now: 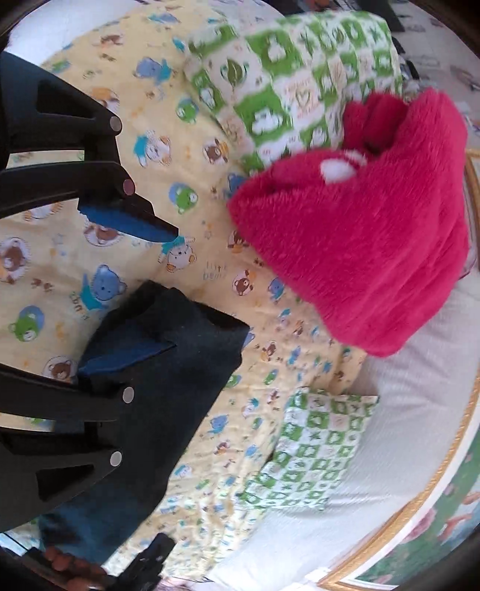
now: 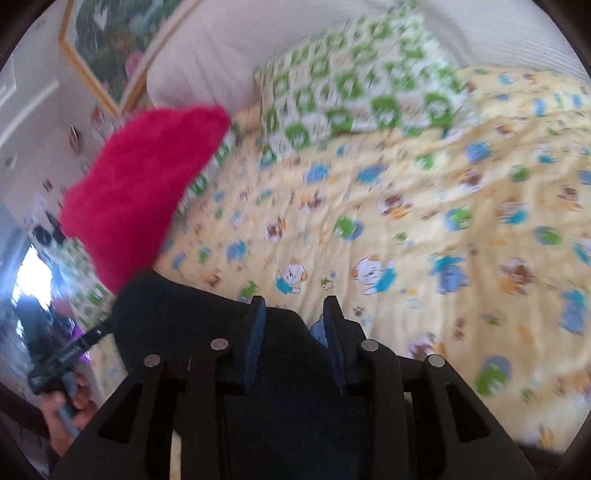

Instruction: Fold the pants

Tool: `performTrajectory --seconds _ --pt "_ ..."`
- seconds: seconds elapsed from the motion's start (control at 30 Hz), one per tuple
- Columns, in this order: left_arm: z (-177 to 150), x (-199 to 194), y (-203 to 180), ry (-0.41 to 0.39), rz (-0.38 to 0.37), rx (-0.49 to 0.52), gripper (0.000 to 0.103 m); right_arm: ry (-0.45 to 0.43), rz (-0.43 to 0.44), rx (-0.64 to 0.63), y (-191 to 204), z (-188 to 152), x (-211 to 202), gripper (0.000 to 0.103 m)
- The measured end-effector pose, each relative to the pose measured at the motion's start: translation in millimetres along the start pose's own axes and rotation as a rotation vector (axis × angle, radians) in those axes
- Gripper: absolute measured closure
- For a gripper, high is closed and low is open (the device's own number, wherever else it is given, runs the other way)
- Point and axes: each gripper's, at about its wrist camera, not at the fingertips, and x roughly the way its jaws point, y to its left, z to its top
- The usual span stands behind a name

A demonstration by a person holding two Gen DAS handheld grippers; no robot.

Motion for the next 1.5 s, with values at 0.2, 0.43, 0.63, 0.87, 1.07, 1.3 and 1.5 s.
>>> performTrajectory --seconds 0.2,0.43,0.63,0.87,1.07,1.3,1.5 --pt "-11 -30 -34 -0.022 -0.086 0.051 0.037 -0.072 0.007 0.045 -11 -29 -73 0.052" --pt "-40 -38 -108 0.018 -0.208 0.197 0.035 -0.122 -0.053 0.087 -39 -75 -139 0.051" --pt "-70 -45 -169 0.061 -0.305 0.329 0.035 -0.144 -0.102 0.146 -65 -114 -186 0.051" --pt "-96 -48 -222 0.124 -0.397 0.42 0.034 -0.165 -0.15 0.212 -88 -155 -225 0.05" --pt "-104 -50 -263 0.158 -0.476 0.51 0.033 -0.206 -0.192 0.281 -106 -179 -251 0.05" --pt "-111 -51 -316 0.154 -0.52 0.644 0.032 -0.253 -0.234 0.402 -134 -205 -278 0.05" --pt "-124 -51 -362 0.169 -0.568 0.776 0.032 -0.318 -0.246 0.524 -158 -223 -296 0.05"
